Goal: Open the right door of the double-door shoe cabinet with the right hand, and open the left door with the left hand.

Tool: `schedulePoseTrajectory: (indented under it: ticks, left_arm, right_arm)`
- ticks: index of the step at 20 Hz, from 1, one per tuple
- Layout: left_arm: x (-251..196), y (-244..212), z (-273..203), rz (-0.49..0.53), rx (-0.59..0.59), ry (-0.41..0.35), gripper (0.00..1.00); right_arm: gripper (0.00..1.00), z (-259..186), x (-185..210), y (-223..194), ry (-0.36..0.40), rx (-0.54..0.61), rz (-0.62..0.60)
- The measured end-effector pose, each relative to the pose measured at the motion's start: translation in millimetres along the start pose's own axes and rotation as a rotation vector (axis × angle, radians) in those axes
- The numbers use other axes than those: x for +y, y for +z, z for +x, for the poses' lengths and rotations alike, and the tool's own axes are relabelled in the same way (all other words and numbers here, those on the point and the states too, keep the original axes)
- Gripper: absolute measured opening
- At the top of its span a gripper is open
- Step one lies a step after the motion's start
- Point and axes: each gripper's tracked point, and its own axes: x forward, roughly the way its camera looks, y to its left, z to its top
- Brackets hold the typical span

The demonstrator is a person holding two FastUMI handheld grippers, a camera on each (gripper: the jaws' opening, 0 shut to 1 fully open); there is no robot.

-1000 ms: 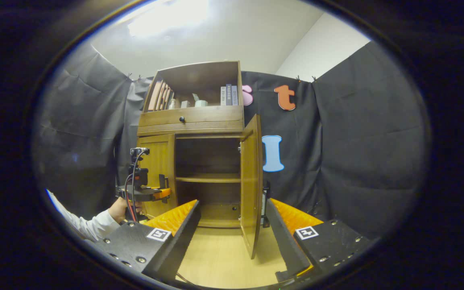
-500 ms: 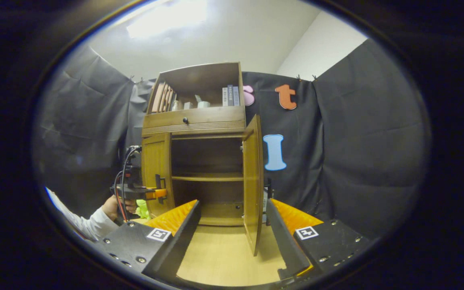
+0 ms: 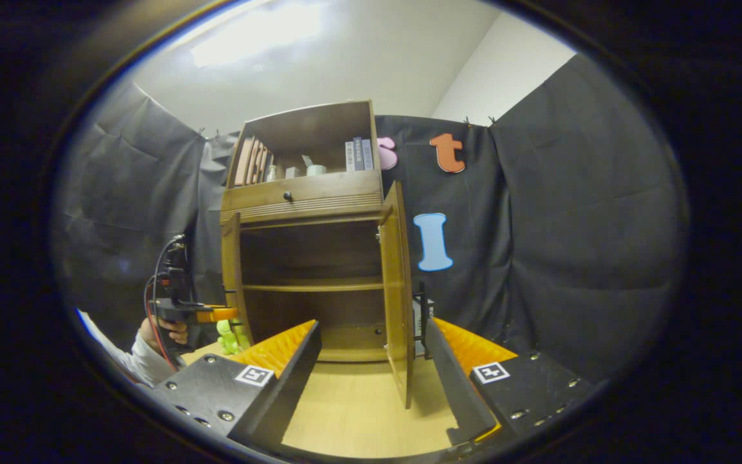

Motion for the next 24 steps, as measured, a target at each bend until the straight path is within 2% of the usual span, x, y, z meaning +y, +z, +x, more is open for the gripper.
schedulePoseTrajectory:
  ticks: [6, 10, 15, 16, 17, 19, 20, 24]
  left_arm:
    - [14, 0, -30, 0.015, -0.008, 0.003, 0.31]
    - [29, 1, -52, 0.012, -0.013, 0.016, 0.3]
    - [49, -1, -71, 0.03, -0.025, 0.059, 0.29]
    - [54, 0, -75, 0.025, -0.024, 0.065, 0.3]
    - [58, -1, -80, 0.021, -0.025, 0.07, 0.26]
    - [67, 0, -87, 0.019, -0.032, 0.086, 0.26]
    - [75, 0, -91, 0.027, -0.035, 0.103, 0.25]
    - [105, 5, -103, 0.056, -0.06, 0.175, 0.23]
  right_arm:
    - [0.94, 4, 10, -10, 0.017, 0.034, -0.019]
    - [0.97, 9, 17, -13, 0.034, 0.038, -0.01]
    - [0.97, 13, 29, -9, 0.047, 0.026, -0.007]
    - [0.97, 14, 34, -7, 0.057, 0.02, -0.005]
    - [0.99, 15, 40, -6, 0.071, 0.015, -0.003]
    - [0.97, 20, 50, -8, 0.095, 0.018, -0.005]
    - [0.94, 23, 54, -10, 0.102, 0.023, -0.006]
    - [0.97, 37, 71, -15, 0.128, 0.033, 0.0]
